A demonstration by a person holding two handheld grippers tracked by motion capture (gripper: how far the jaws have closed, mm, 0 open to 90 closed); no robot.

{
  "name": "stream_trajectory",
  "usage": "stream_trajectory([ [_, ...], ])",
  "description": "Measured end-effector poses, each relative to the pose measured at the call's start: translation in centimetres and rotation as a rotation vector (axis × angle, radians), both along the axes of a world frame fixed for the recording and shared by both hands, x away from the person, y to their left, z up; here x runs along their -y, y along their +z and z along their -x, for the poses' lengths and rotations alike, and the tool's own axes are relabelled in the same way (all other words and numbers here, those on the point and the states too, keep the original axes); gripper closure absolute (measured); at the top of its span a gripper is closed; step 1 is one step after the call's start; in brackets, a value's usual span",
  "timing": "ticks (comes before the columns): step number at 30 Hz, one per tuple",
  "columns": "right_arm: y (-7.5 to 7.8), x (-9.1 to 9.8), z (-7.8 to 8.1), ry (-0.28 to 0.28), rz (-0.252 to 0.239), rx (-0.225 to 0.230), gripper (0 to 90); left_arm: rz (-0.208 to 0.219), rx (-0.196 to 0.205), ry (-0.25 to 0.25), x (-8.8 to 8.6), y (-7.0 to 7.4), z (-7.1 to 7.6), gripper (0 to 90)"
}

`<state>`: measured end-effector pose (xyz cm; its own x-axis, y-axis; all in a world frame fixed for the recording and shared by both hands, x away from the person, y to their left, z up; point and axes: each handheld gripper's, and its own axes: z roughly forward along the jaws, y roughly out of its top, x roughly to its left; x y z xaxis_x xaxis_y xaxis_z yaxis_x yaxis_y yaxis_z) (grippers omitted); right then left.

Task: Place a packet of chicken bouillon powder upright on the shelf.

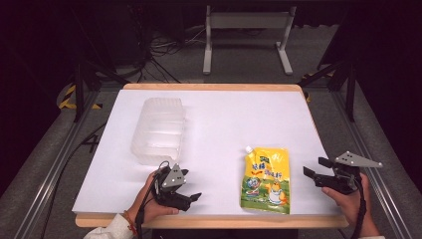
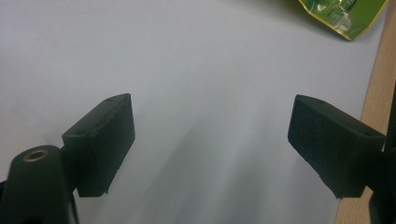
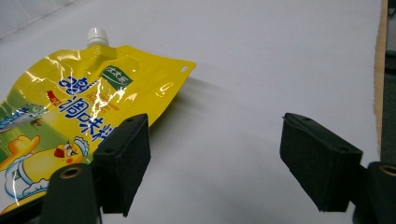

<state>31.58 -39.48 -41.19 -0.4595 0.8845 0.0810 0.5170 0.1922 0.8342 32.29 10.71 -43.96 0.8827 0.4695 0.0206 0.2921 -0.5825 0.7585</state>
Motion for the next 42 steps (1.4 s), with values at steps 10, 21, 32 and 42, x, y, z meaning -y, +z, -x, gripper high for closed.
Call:
stream_trajectory([
  [10, -0.6, -0.8, 1.1, 0.039, -0.07, -0.059, 22.6, 0.018, -0.027, -0.088, 1.9, 0.1, -0.6, 14.6],
  [21, -1.9, -2.3, 0.5, 0.068, -0.071, -0.116, 20.0, 0.109, -0.119, -0.193, 6.8, 0.2, -2.7, 12.7],
  [32, -3.2, -5.6, -0.5, 0.206, -0.06, -0.209, 16.9, 0.09, -0.219, -0.231, 12.2, -0.7, -4.3, 12.6],
  [42, -3.3, -6.5, -0.3, 0.279, -0.125, -0.247, 17.6, 0.114, -0.281, -0.269, 14.5, -1.3, -4.8, 13.9],
])
